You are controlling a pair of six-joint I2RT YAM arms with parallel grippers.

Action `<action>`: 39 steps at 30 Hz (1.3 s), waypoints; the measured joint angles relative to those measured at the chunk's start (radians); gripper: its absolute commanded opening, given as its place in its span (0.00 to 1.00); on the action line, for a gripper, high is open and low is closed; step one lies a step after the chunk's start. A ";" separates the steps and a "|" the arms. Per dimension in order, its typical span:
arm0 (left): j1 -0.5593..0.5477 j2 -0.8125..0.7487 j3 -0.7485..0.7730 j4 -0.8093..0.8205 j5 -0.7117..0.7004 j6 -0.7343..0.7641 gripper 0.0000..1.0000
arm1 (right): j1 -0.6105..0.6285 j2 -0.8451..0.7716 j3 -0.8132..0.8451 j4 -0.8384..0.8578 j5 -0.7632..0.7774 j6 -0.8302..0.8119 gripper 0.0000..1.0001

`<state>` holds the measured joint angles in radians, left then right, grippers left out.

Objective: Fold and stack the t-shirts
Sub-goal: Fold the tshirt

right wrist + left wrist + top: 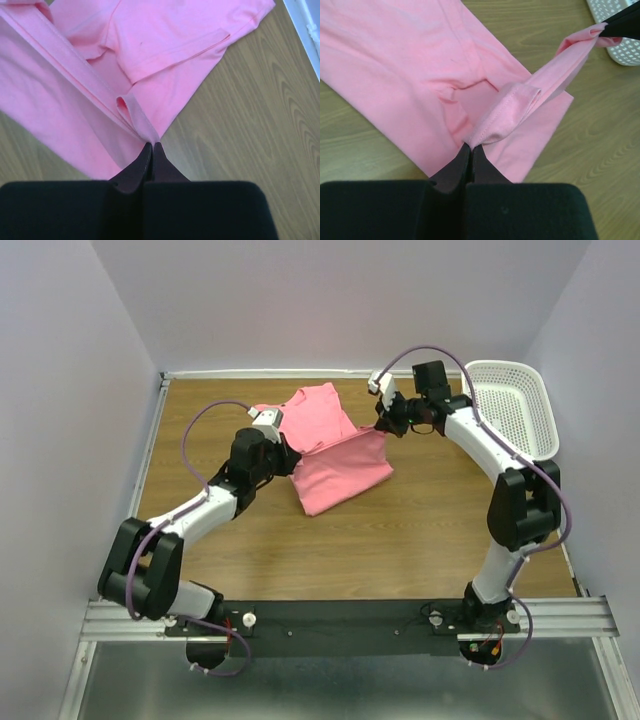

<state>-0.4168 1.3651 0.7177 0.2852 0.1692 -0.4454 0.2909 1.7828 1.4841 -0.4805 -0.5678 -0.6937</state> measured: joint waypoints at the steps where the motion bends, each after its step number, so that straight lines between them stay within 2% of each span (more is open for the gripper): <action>1: 0.012 0.021 0.012 0.005 0.002 0.005 0.00 | 0.001 0.034 0.034 0.003 -0.005 0.005 0.01; 12: 0.078 0.232 0.114 0.040 0.035 0.026 0.00 | 0.002 0.237 0.236 0.005 -0.011 0.040 0.00; 19: 0.109 0.233 0.114 0.056 0.040 0.027 0.00 | 0.005 0.296 0.314 0.005 -0.016 0.058 0.01; 39: 0.146 0.287 0.126 0.067 0.053 0.038 0.00 | 0.013 0.385 0.403 0.005 -0.015 0.087 0.01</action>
<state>-0.2710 1.6520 0.8436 0.3519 0.2218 -0.4072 0.3042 2.1681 1.8870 -0.4759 -0.5827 -0.6064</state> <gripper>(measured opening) 0.012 0.009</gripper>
